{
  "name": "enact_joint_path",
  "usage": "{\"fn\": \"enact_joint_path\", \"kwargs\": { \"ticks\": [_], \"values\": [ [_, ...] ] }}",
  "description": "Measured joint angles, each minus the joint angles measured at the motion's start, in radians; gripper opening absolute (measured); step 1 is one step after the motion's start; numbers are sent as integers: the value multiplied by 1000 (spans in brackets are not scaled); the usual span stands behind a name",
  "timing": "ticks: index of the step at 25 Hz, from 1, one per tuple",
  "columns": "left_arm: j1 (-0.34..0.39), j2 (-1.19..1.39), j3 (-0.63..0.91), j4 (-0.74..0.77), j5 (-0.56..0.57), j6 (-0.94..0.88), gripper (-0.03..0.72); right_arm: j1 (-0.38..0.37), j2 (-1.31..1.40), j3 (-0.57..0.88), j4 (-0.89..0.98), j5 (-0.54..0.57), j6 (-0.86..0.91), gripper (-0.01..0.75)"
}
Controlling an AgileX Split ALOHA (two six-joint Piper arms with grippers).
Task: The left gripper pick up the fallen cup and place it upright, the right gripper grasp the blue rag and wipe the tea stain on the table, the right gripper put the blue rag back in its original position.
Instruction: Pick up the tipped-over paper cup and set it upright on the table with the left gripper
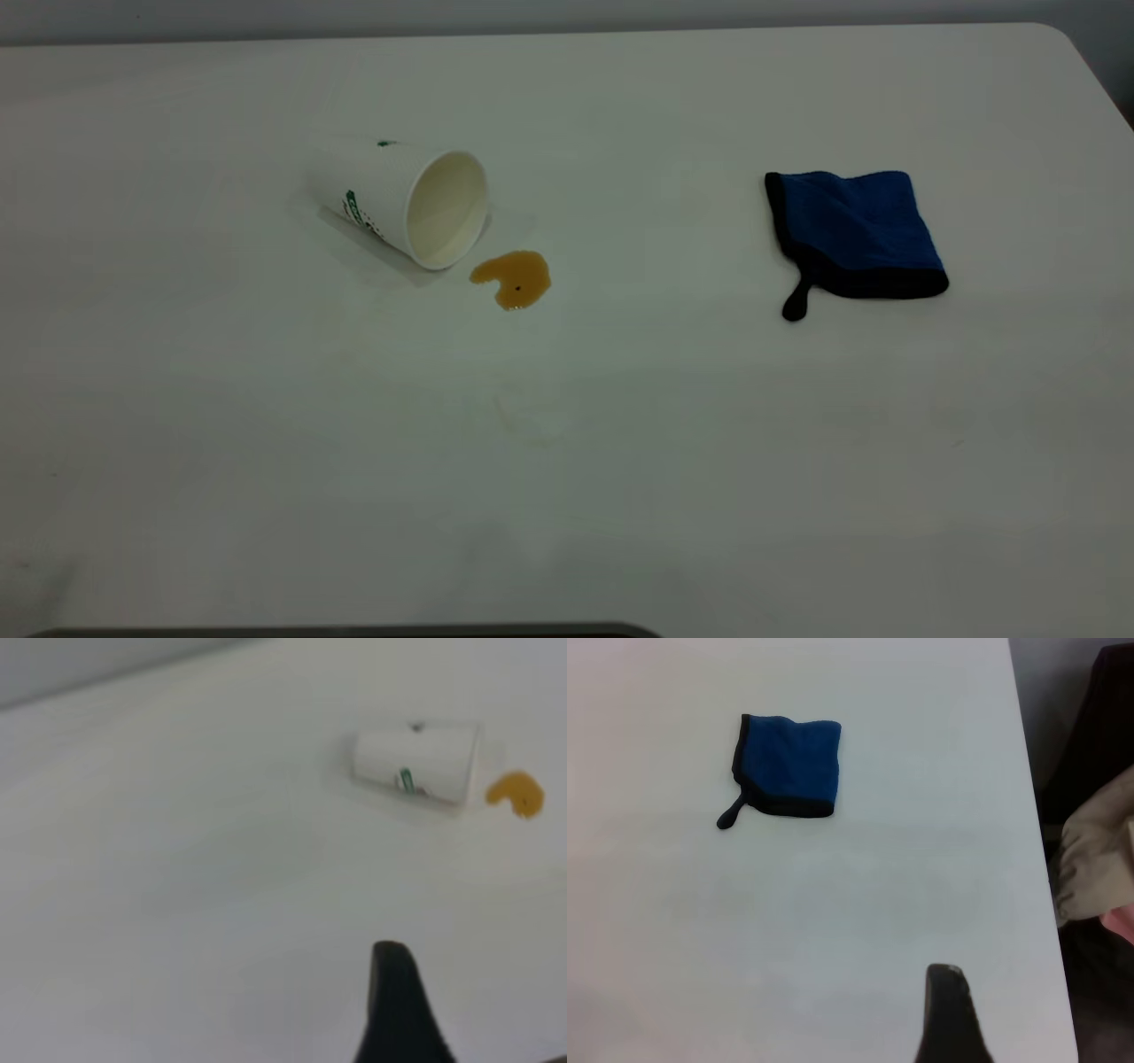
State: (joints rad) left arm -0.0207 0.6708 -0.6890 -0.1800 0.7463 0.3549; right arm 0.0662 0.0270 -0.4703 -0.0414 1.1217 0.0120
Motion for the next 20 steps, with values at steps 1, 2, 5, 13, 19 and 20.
{"fn": "enact_joint_path", "kwargs": {
  "ticks": [1,2,5,13,19,20],
  "values": [
    [0,61,-3,-18,-35,24,569,0,0,0,0,0,0,537],
    [0,133,-9,-41,-71,54,586,0,0,0,0,0,0,537],
    [-42,335,-53,-92,-169,137,595,0,0,0,0,0,0,537],
    [-306,876,-314,-82,-348,159,589,0,0,0,0,0,0,537],
    [-440,1250,-543,173,-360,-93,589,0,0,0,0,0,0,537],
    [-457,1311,-585,256,-351,-146,589,0,0,0,0,0,0,537]
  ]
}}
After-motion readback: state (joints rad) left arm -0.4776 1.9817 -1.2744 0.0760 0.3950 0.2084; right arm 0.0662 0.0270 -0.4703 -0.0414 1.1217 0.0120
